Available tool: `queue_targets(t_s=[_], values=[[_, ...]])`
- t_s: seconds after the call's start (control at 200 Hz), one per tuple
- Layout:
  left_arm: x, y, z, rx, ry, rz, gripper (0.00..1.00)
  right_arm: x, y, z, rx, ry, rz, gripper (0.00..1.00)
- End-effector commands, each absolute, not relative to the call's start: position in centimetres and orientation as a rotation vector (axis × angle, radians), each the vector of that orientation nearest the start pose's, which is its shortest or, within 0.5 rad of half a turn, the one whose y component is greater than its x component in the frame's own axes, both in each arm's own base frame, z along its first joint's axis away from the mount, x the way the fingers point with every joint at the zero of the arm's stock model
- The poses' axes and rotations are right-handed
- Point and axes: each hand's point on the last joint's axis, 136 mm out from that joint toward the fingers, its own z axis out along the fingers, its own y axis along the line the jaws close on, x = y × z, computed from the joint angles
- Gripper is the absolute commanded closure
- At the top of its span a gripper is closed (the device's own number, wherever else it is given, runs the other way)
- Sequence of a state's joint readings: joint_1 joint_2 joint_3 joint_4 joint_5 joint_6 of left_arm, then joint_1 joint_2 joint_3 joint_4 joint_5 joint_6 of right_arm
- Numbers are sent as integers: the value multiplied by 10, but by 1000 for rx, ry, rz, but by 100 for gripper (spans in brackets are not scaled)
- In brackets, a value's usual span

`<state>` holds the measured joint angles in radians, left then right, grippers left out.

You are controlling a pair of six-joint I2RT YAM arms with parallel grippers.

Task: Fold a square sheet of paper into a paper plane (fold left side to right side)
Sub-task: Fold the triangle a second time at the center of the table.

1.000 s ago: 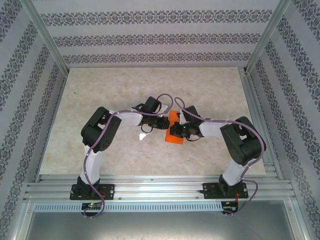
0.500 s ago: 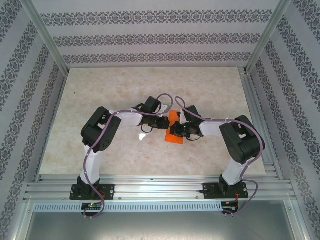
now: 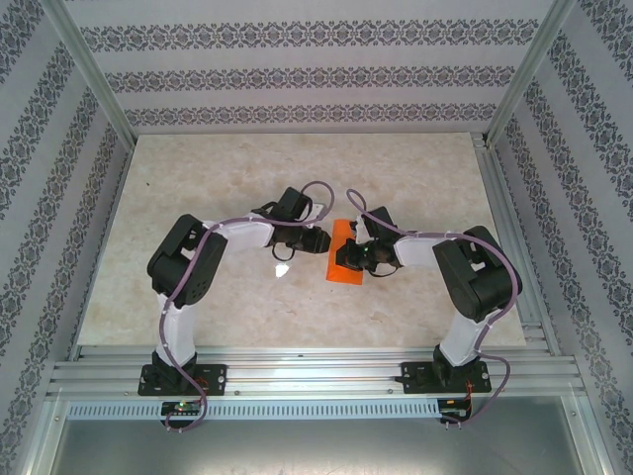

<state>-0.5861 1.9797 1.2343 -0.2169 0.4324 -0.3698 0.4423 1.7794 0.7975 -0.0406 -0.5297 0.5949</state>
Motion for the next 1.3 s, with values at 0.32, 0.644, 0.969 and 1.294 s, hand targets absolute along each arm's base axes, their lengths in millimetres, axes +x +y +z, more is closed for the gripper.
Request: queue_targets(t_s=[0.32, 0.644, 0.969, 1.294], values=[[288, -344, 80, 629, 2546, -1233, 91, 277, 217, -33, 39, 2932, 853, 92], [282, -365, 46, 631, 2615, -1296, 96, 278, 217, -32, 29, 2943, 840, 93], [282, -363, 32, 615, 2656, -1261, 96, 277, 217, -34, 23, 2954, 828, 92], [272, -326, -10, 647, 2830, -934, 99, 291, 223, -8, -2, 2884, 871, 92]])
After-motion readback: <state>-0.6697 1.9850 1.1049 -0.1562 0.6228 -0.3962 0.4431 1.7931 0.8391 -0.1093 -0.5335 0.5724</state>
